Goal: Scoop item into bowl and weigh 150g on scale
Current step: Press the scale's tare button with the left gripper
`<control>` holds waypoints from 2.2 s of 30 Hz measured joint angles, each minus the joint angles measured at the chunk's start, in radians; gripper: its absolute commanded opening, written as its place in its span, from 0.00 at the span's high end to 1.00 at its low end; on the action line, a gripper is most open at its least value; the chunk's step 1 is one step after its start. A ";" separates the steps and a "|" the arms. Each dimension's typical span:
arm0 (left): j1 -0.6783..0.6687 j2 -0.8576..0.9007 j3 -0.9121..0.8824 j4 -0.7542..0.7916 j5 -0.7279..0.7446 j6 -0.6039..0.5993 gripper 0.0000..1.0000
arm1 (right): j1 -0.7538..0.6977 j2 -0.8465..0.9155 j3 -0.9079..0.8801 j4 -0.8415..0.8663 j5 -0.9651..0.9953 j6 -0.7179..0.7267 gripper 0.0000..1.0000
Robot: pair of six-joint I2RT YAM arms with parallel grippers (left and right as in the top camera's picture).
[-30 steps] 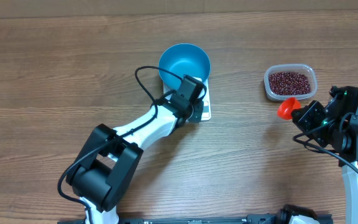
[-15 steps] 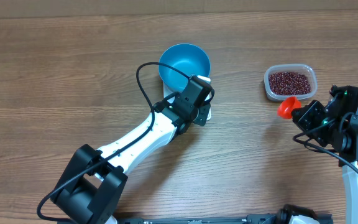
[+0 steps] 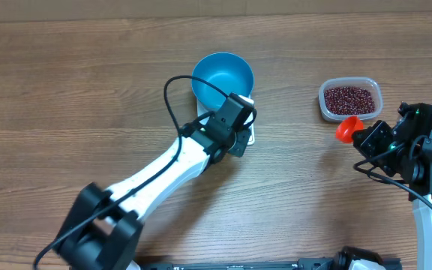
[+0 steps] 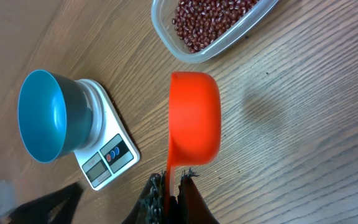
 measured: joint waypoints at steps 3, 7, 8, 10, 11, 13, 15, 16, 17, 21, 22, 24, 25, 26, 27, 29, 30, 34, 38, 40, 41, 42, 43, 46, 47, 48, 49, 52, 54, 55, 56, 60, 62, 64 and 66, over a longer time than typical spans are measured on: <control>0.005 -0.084 0.017 -0.064 0.008 0.016 0.95 | 0.000 0.000 0.000 0.001 0.000 0.000 0.96; 0.037 -0.211 0.036 -0.168 0.016 0.025 0.96 | 0.000 0.000 0.000 0.001 0.000 0.000 0.96; 0.051 -0.238 0.038 -0.195 0.016 0.025 0.96 | 0.000 0.000 0.000 0.001 0.000 0.000 0.96; 0.080 -0.275 0.040 -0.240 0.016 0.026 0.96 | 0.000 0.000 0.000 0.001 0.000 0.000 0.96; 0.094 -0.286 0.040 -0.259 0.016 0.027 0.95 | 0.000 0.000 0.000 0.001 0.000 0.000 0.96; 0.119 -0.299 0.039 -0.288 0.016 0.033 0.95 | 0.000 0.000 0.000 0.001 0.000 0.000 0.96; 0.137 -0.306 0.035 -0.297 0.016 0.047 0.96 | 0.000 0.000 0.000 0.000 0.000 -0.001 0.96; 0.143 -0.310 0.028 -0.297 0.017 0.052 0.96 | 0.000 0.000 0.000 0.000 0.000 0.000 0.96; 0.149 -0.317 0.014 -0.293 0.021 0.059 0.96 | 0.000 0.000 0.000 -0.001 0.000 0.000 0.96; 0.179 -0.354 -0.069 -0.261 0.043 0.074 0.96 | 0.000 0.000 0.000 -0.005 0.002 0.000 0.96; 0.191 -0.364 -0.095 -0.246 0.052 0.075 0.96 | 0.000 0.000 0.000 -0.007 0.003 0.000 0.96; 0.219 -0.382 -0.145 -0.213 0.074 0.078 0.95 | 0.000 0.000 0.000 -0.008 0.005 0.000 0.96; 0.236 -0.390 -0.170 -0.202 0.084 0.078 0.96 | 0.000 0.000 0.000 -0.008 0.006 0.000 0.96; 0.252 -0.398 -0.195 -0.191 0.093 0.082 0.96 | 0.000 0.000 0.000 -0.008 0.007 0.000 0.96; 0.259 -0.401 -0.207 -0.187 0.097 0.088 0.96 | 0.000 0.000 0.000 -0.008 0.006 0.000 0.96; 0.269 -0.403 -0.231 -0.175 0.104 0.114 0.96 | 0.000 0.000 0.000 -0.008 0.006 0.000 0.96; 0.269 -0.403 -0.240 -0.170 0.106 0.127 0.96 | 0.000 0.000 0.000 -0.008 0.007 -0.001 0.96; 0.269 -0.400 -0.256 -0.167 0.114 0.178 0.96 | 0.000 0.000 0.000 -0.008 0.007 0.000 0.96; 0.269 -0.370 -0.256 -0.165 0.118 0.201 0.96 | 0.000 0.000 0.000 -0.010 0.007 0.000 0.96; 0.269 -0.349 -0.256 -0.165 0.121 0.205 0.96 | 0.000 0.000 0.000 -0.010 0.007 0.000 0.96; 0.269 -0.337 -0.256 -0.165 0.121 0.208 0.96 | 0.000 0.000 0.000 -0.010 0.008 0.000 0.96; 0.269 -0.326 -0.256 -0.165 0.121 0.208 0.96 | 0.000 0.000 0.000 -0.008 0.011 0.000 0.96; 0.269 -0.312 -0.256 -0.165 0.121 0.210 0.96 | 0.000 0.000 0.000 -0.008 0.012 0.000 0.96; 0.269 -0.280 -0.257 -0.159 0.121 0.232 0.96 | 0.000 0.000 0.000 -0.006 0.014 0.000 0.96; 0.269 -0.268 -0.257 -0.148 0.121 0.238 0.96 | 0.000 0.000 0.000 -0.006 0.014 -0.001 0.96; 0.269 -0.262 -0.258 -0.140 0.121 0.243 0.96 | 0.000 0.000 0.000 -0.006 0.014 0.000 0.96; 0.269 -0.253 -0.259 -0.130 0.121 0.249 0.96 | 0.000 0.000 0.000 -0.006 0.014 -0.001 0.96; 0.269 -0.240 -0.259 -0.103 0.121 0.262 0.96 | 0.000 0.000 0.000 -0.003 0.016 0.000 0.96; 0.269 -0.235 -0.260 -0.092 0.121 0.268 0.96 | 0.000 0.000 0.000 0.004 0.019 -0.001 0.96; 0.269 -0.234 -0.260 -0.087 0.121 0.272 0.96 | 0.000 0.000 0.000 0.007 0.019 0.000 0.96; 0.269 -0.233 -0.260 -0.084 0.121 0.278 0.95 | 0.000 0.000 0.000 0.009 0.021 0.000 0.96; 0.269 -0.233 -0.260 -0.074 0.121 0.286 0.95 | 0.000 0.000 0.000 0.009 0.022 0.000 0.96; 0.269 -0.233 -0.260 -0.061 0.124 0.287 0.94 | 0.000 0.000 0.000 0.009 0.022 0.000 0.96; 0.269 -0.233 -0.260 -0.051 0.134 0.288 0.91 | 0.000 0.000 0.000 0.009 0.022 0.000 0.96; 0.269 -0.233 -0.260 -0.037 0.147 0.290 0.88 | 0.000 0.000 0.000 0.009 0.022 0.000 0.96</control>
